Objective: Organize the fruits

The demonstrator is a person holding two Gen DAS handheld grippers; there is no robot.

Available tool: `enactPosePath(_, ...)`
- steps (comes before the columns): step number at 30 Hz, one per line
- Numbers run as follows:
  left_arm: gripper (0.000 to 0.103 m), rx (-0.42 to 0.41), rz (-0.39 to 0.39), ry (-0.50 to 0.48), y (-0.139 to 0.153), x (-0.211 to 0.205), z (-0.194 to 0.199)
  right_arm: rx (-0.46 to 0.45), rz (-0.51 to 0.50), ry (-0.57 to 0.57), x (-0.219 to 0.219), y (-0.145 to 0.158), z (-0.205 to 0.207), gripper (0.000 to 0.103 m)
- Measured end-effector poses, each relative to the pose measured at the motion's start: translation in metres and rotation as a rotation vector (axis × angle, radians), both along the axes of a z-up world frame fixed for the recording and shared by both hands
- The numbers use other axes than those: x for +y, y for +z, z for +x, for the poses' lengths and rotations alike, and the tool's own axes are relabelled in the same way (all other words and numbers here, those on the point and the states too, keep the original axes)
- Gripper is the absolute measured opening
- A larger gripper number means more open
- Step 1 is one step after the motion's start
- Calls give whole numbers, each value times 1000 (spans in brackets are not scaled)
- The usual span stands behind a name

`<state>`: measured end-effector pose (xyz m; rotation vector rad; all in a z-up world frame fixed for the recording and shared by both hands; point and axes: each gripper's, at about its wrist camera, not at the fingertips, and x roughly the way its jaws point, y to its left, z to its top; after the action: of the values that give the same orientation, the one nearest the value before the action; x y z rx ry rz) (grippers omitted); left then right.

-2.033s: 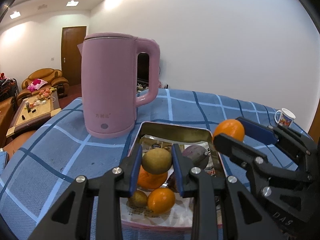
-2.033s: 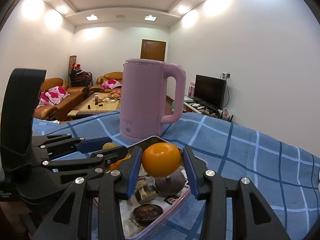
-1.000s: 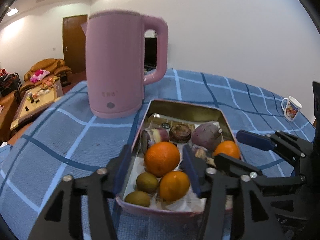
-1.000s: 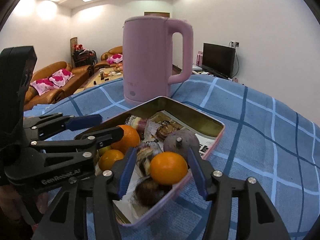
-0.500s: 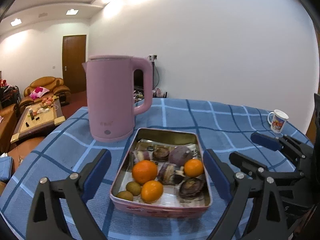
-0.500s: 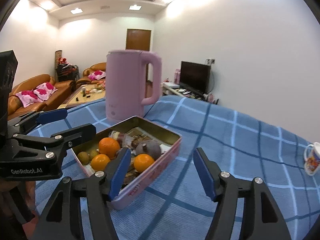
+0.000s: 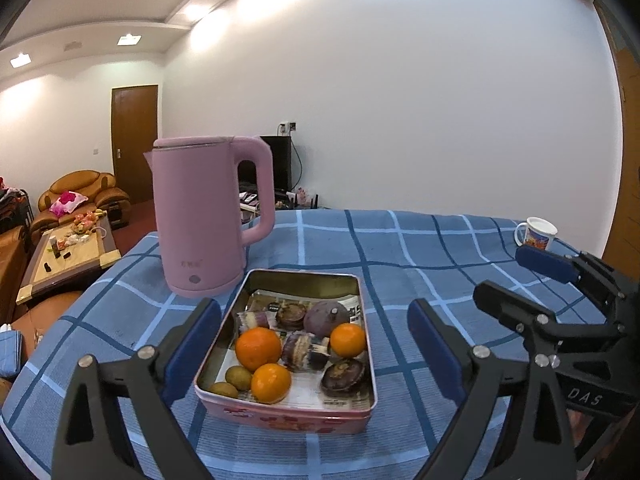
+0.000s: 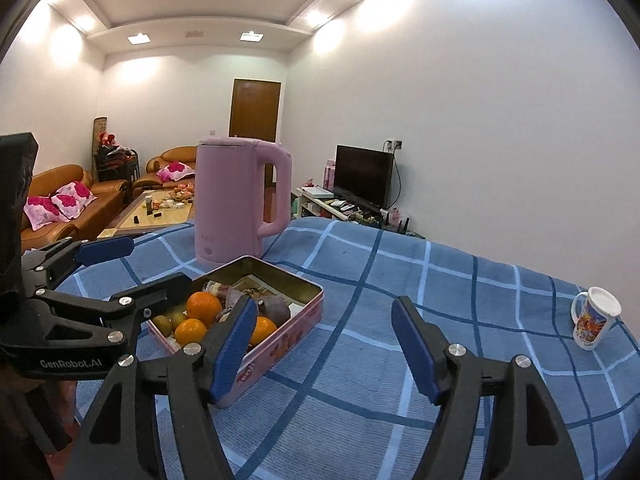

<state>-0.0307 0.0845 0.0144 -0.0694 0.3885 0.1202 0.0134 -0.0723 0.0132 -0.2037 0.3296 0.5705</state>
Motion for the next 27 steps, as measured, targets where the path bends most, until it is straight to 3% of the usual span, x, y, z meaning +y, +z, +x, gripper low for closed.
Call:
enactPosePath(15, 97, 5, 22, -8, 0, -11, 0, -27, 17, -25, -13, 6, -5, 72)
enactPosePath(27, 103, -13, 56, 12, 3, -17, -3, -37, 25, -29, -18, 4, -8, 72)
